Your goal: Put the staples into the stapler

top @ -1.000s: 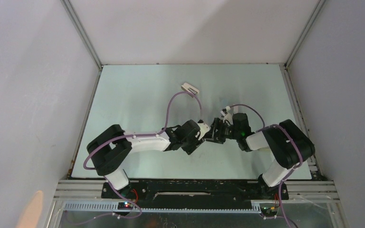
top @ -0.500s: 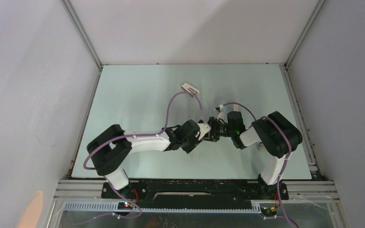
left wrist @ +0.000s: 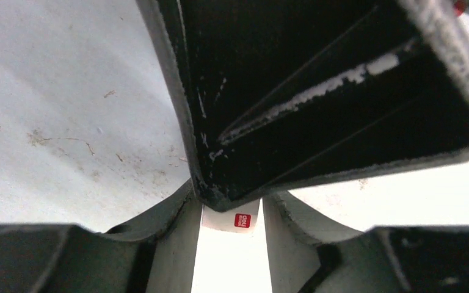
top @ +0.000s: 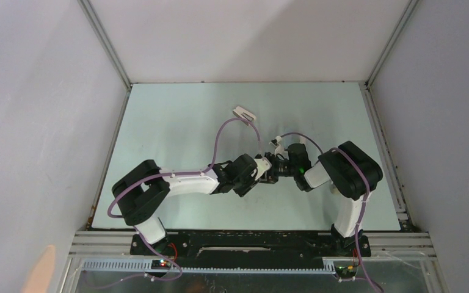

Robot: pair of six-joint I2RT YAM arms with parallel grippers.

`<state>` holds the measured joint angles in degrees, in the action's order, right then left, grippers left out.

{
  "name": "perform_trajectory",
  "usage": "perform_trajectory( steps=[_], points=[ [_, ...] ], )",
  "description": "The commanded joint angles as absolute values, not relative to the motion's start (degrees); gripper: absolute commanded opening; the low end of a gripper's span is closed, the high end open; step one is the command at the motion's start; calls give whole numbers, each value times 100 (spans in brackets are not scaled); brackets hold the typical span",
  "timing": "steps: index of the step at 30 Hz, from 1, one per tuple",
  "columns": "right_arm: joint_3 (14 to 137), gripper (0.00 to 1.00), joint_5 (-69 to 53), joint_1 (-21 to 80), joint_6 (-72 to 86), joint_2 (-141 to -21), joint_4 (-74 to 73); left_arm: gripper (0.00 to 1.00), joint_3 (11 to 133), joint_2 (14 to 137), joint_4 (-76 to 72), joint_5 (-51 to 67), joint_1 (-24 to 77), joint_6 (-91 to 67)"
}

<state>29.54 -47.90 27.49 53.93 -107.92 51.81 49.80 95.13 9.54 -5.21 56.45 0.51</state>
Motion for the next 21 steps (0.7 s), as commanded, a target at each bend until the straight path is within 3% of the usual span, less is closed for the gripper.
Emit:
perform_trajectory(
  steps=[1, 11, 21],
  points=[
    [3152, 53, -4972, 2854, 5439, -10885, 5439, 43, 5110, 9580, 840, -391, 5634, 189],
    [3215, 53, -5054, 3031, 5627, -11128, 5615, 37, 5156, 9631, 719, -264, 5638, 194],
    [3291, 53, -5375, 3249, 5882, -11253, 5963, 40, 5112, 9486, 418, -120, 5634, 199]
  ],
)
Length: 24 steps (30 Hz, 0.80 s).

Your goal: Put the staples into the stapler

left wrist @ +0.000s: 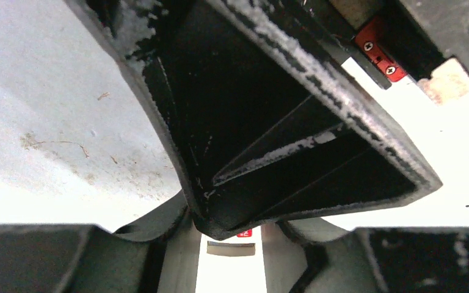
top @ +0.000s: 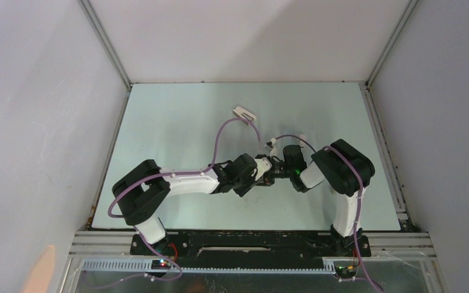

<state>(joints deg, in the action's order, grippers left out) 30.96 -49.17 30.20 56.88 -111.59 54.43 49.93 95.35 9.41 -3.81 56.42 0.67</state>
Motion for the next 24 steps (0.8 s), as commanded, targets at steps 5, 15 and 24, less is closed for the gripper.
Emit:
perform_trajectory(
  steps=[5, 15, 24],
  points=[
    [3378, 53, -5474, 3273, 5897, -11336, 5975, 40, 4998, 9364, 176, -44, 5634, 187],
    [3387, 51, -5449, 2915, 5439, -11124, 5340, 57, 4634, 8599, 475, -402, 5634, -35],
    [3384, 45, -5405, 2724, 5100, -11043, 4927, 66, 4253, 8057, 1168, -812, 5634, -433]
  ],
)
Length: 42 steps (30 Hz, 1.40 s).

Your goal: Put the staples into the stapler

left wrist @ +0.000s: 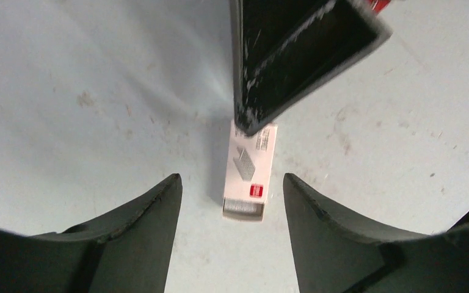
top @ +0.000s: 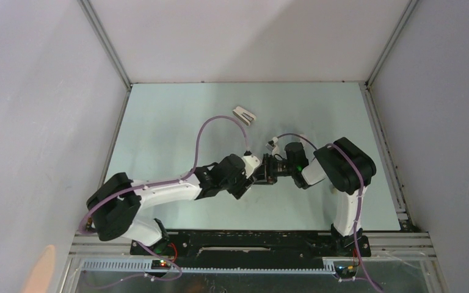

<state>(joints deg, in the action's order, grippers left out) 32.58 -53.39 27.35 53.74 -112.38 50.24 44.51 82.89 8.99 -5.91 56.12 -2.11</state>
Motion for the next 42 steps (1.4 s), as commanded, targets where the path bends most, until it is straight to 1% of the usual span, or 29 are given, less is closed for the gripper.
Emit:
perform_trajectory(
  steps=[1, 10, 18, 23, 27, 31, 33, 37, 42],
  points=[
    [3389, 44, -5405, 2727, 5102, -11053, 4943, 67, 4210, 8056, 1175, -823, 5634, -451],
    [3403, 36, -5423, 2799, 5101, -11202, 5089, 66, 4251, 8364, 1255, -775, 5634, -331],
    [3542, 29, -5445, 2909, 5084, -11409, 5062, 63, 4284, 8479, 1242, -544, 5634, -256],
    [3548, 19, -5467, 2904, 5055, -11414, 5067, 57, 4288, 8548, 1228, -509, 5634, -208],
    [3542, 16, -5460, 2901, 4998, -11383, 4997, 54, 4310, 8625, 1271, -475, 5634, -206],
    [3542, 11, -5467, 2905, 4984, -11401, 5000, 51, 4303, 8632, 1279, -465, 5634, -204],
    [3542, 8, -5467, 2890, 4984, -11419, 5001, 47, 4285, 8615, 1250, -466, 5634, -216],
    [3542, 5, -5500, 2859, 4951, -11410, 4988, 38, 4250, 8592, 1227, -466, 5634, -203],
    [3542, 3, -5528, 2726, 4848, -11386, 4835, 35, 4207, 8583, 1227, -449, 5634, -207]
  ],
)
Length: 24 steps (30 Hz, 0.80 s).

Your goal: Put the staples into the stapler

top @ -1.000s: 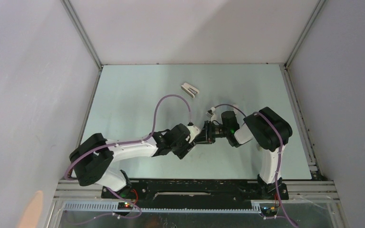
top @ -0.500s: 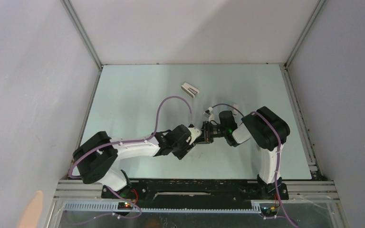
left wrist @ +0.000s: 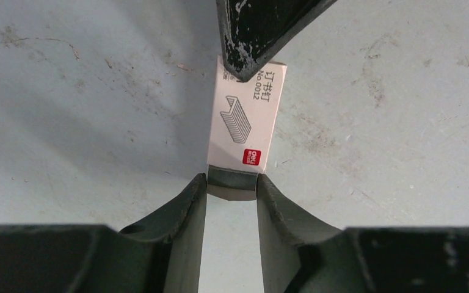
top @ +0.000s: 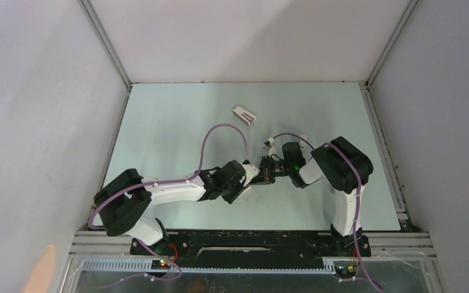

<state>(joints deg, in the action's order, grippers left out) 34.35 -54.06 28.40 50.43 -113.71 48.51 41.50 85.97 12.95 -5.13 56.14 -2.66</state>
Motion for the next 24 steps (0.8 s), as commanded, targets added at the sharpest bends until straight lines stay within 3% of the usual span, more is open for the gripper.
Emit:
perform_trajectory(
  steps=[1, 12, 17, 19, 24],
  points=[
    [3542, 2, -5543, 2694, 4834, -11380, 4801, 34, 4197, 8580, 1222, -441, 5634, -210],
    [3542, 1, -5673, 2126, 4269, -11034, 3970, 33, 4185, 8570, 1224, -395, 5638, -207],
    [3542, 6, -5734, 1812, 3956, -10849, 3483, 38, 4188, 8562, 1230, -425, 5634, -202],
    [3542, 14, -5702, 1755, 3885, -10757, 3302, 43, 4192, 8504, 1206, -455, 5634, -215],
    [3546, 40, -5285, 1730, 3565, -10213, 2466, 74, 4176, 8019, 1127, -624, 5634, -422]
  ],
)
